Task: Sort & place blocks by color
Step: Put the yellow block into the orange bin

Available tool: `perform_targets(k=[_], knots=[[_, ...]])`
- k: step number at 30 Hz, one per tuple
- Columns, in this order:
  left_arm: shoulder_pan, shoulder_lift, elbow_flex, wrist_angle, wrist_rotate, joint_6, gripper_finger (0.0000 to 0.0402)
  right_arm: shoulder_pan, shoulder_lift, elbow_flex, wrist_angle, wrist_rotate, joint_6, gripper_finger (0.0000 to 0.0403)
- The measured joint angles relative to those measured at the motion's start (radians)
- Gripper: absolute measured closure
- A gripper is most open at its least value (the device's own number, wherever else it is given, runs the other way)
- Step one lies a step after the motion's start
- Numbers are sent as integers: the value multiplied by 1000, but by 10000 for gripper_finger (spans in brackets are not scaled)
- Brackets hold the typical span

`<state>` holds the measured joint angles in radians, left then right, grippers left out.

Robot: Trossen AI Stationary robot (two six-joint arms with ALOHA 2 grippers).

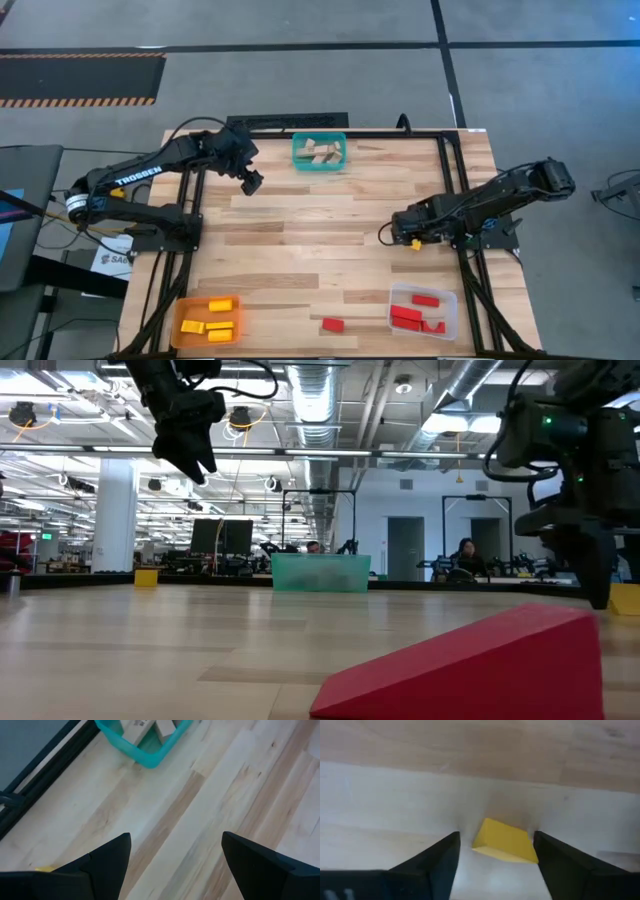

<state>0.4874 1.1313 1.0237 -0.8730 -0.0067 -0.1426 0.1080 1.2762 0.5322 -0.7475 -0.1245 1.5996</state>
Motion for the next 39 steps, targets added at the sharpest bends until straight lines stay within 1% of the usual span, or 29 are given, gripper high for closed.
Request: perform_targets(k=[3,9,12,14,16,19,22,25,27,31,33,36,39], knots=[[12,0,0,0,1,3,102,2,0,1,-3,15,0,165],[27,0,0,5,7,16,102,2,-2,4,15,59,-11,278],[27,0,0,5,8,18,102,4,1,21,73,94,-61,281],[27,0,0,-1,15,25,102,4,1,65,157,123,-125,281],[27,0,0,-31,29,33,102,3,0,122,274,160,-218,281],[27,0,0,-108,28,34,102,4,10,208,483,219,-426,281],[27,0,0,-181,27,31,102,2,69,294,724,245,-682,281],[27,0,0,-238,27,29,102,2,180,382,918,234,-918,281],[27,0,0,-280,24,30,102,2,274,446,1016,190,-1050,281],[27,0,0,-367,21,86,102,6,496,603,1206,16,-1250,281],[27,-7,0,-399,28,118,102,11,616,708,1279,-71,-1309,281],[27,-47,0,-404,35,139,102,16,783,877,1309,-219,-1367,281],[27,-110,1,-402,90,107,102,15,929,1050,1321,-380,-1366,281]])
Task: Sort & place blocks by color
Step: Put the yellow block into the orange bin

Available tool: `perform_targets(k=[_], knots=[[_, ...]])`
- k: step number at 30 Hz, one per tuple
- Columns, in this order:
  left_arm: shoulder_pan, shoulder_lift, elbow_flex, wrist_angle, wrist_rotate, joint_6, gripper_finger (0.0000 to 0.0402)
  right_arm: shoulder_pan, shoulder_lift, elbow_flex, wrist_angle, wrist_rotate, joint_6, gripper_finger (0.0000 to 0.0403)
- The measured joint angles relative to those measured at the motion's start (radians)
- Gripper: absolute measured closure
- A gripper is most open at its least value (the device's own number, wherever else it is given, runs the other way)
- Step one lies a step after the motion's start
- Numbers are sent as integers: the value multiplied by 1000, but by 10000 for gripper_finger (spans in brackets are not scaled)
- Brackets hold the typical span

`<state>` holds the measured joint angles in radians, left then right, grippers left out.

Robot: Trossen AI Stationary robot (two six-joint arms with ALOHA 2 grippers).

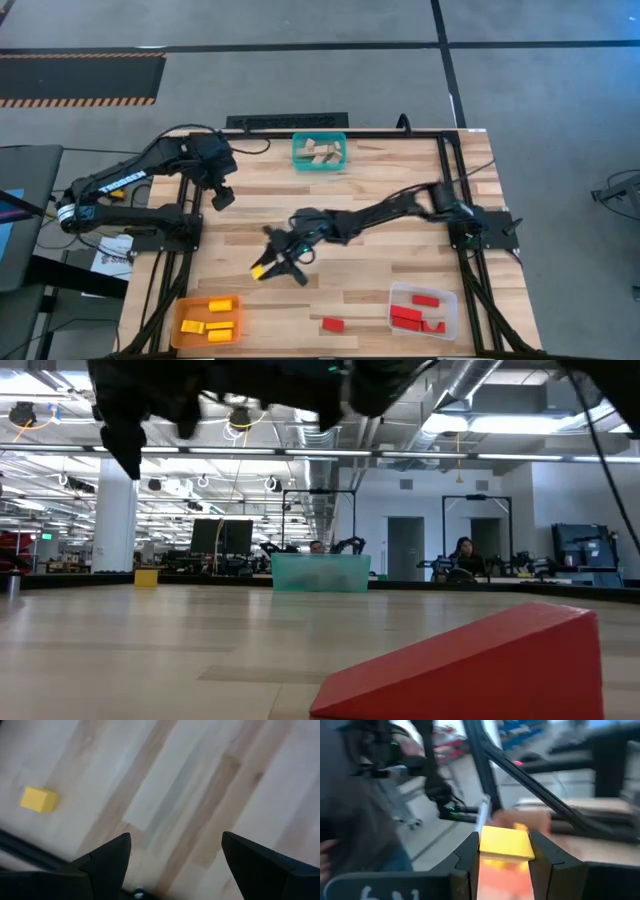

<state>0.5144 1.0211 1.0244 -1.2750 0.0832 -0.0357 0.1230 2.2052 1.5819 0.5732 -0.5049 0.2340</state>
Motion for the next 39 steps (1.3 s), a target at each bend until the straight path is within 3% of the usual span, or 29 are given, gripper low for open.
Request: perform_targets(k=[3,6,14,16,24,32,39], knots=[[-2,-67,0,17,40,-47,102,6,125,173,6,-70,-6,281],[-3,-116,0,42,42,-112,102,15,254,344,4,-73,-23,281],[-3,-171,0,93,-32,-183,102,54,583,779,-66,60,1,281],[-2,-170,0,91,-57,-188,102,72,593,730,0,123,1,281],[-4,-171,0,85,-64,-231,102,128,615,722,-38,272,4,278],[-4,-171,0,84,-64,-260,102,150,615,721,-58,292,44,133],[-5,-157,0,41,-81,-281,102,139,581,720,-160,259,178,82]])
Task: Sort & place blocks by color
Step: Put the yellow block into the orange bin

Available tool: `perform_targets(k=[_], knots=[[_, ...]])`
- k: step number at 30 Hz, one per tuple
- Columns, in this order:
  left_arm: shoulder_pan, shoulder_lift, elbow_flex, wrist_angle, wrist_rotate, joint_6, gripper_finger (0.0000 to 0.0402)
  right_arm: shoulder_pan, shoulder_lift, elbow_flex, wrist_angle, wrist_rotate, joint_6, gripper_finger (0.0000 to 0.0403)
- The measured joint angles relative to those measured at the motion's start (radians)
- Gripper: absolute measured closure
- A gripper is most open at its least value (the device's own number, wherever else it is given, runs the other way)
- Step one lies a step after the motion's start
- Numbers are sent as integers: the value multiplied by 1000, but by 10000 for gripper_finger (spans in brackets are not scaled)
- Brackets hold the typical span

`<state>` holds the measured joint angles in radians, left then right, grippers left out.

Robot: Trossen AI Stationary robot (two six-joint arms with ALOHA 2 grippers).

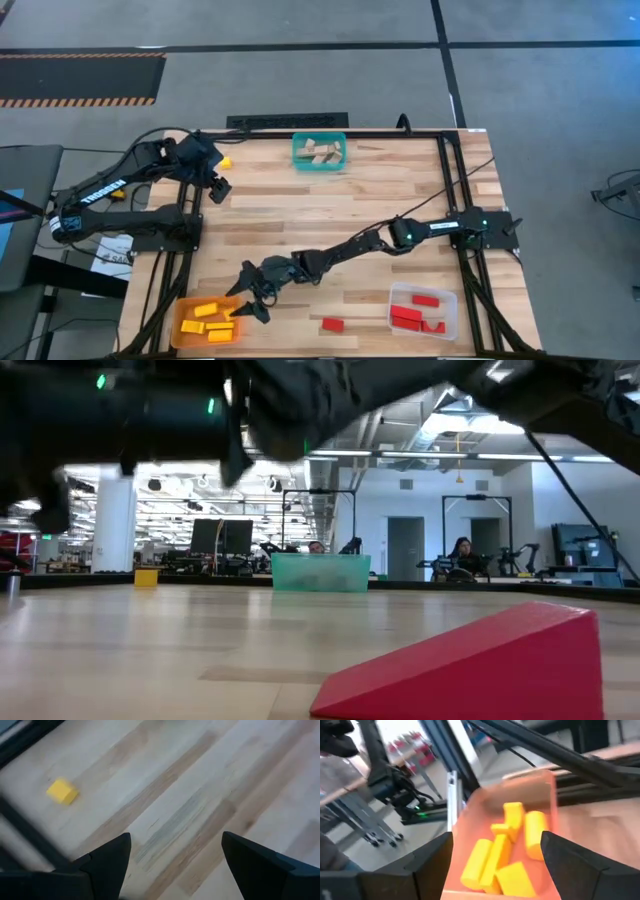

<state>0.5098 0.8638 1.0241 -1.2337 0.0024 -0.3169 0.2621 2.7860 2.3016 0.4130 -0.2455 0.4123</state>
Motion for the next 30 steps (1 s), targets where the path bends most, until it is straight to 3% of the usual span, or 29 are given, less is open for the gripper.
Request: perform_targets(k=[6,11,16,20,24,30], knots=[[17,116,0,-79,-238,-155,102,-19,-199,0,-422,16,-125,90],[122,305,0,-27,-336,-166,102,-26,-370,2,-872,47,-249,96],[291,449,-1,137,-245,-163,102,-35,-526,1,-1296,114,-298,97],[424,533,-1,224,-250,-198,102,-41,-608,1,-1508,169,-257,97],[512,618,0,264,-207,-229,102,-32,-671,0,-1584,214,-248,97],[548,735,5,370,-99,-265,102,-37,-720,1,-1616,256,-216,97]])
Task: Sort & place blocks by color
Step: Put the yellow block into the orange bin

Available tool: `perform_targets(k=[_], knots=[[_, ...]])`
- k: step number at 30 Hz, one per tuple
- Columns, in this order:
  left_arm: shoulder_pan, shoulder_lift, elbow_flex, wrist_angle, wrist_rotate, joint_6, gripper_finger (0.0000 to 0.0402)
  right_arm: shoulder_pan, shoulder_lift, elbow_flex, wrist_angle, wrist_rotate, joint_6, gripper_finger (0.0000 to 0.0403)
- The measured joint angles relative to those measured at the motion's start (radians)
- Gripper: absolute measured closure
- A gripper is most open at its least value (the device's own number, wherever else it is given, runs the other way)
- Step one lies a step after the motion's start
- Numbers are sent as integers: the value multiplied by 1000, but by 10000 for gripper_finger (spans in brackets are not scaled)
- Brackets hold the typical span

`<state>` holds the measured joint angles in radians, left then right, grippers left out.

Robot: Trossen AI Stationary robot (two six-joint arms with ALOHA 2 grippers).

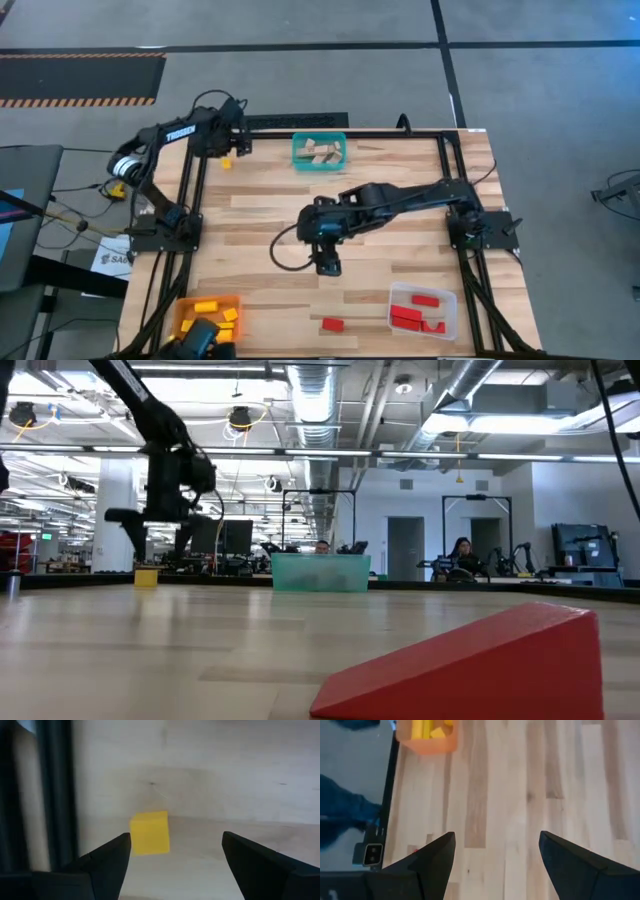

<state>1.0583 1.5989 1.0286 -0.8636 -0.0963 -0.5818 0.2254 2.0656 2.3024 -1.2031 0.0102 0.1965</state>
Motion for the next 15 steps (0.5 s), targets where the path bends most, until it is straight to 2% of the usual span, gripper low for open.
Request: perform_targets(k=[4,6,15], knots=[[27,92,1,9,36,-3,102,-8,-30,0,-50,36,45,97],[22,120,13,7,11,-11,102,-9,-36,0,-93,65,71,97],[15,134,25,2,-13,-15,102,-5,-80,-1,-233,118,117,97]])
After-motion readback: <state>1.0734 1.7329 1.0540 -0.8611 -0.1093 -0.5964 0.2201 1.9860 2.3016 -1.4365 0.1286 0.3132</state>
